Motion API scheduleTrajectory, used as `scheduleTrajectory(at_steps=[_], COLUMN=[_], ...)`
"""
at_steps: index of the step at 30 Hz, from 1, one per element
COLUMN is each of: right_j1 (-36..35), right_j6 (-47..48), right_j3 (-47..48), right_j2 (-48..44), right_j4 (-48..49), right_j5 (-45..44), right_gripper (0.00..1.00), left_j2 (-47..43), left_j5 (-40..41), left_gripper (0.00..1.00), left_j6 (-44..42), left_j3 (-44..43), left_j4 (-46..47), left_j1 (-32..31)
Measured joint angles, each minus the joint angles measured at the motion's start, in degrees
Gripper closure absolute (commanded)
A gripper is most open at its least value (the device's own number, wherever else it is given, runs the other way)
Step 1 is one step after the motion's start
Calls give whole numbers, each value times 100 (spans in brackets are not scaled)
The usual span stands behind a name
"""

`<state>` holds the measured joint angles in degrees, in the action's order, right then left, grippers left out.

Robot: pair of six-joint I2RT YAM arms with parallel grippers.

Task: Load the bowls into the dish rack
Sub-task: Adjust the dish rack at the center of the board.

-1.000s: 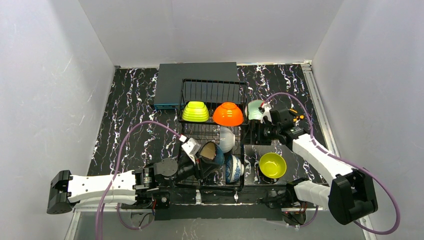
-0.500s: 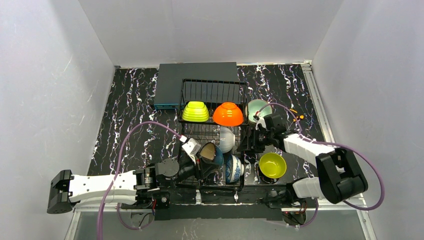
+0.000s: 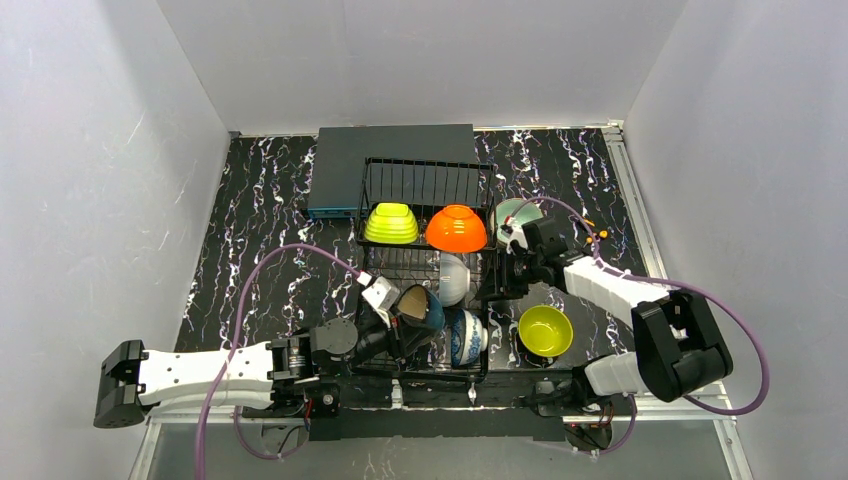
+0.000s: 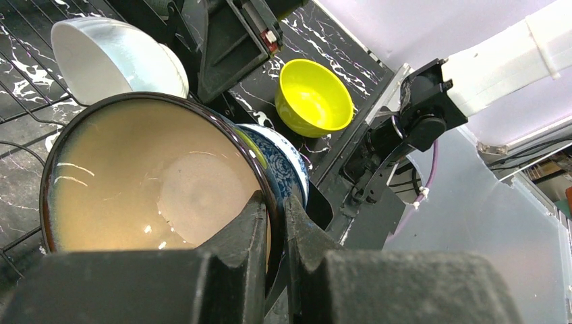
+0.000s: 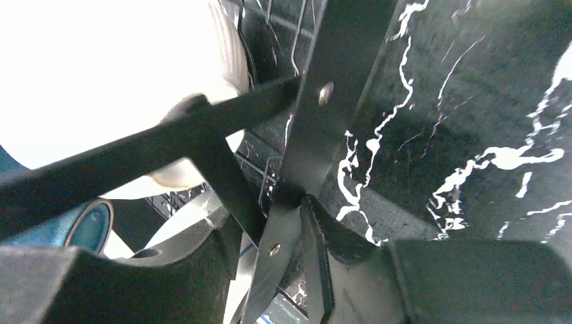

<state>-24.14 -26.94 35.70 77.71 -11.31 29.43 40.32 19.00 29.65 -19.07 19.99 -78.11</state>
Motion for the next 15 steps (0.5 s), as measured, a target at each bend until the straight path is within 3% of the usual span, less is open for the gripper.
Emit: scheduleTrajectory(at_steps=[6,15], right_j1=[-50,-72], right_j6=[516,688], right_j3=[669,938], right_j2=[-76,20], right_j4=[-887,-1281], right_j5=[-490,-643], right_gripper=[99,99], left_j2=[-24,-31], left_j5=[15,48], left_gripper=[100,100], left_j6=[2,26], left_j3=[2,48], left_j4=[17,20], left_j1=[0,0])
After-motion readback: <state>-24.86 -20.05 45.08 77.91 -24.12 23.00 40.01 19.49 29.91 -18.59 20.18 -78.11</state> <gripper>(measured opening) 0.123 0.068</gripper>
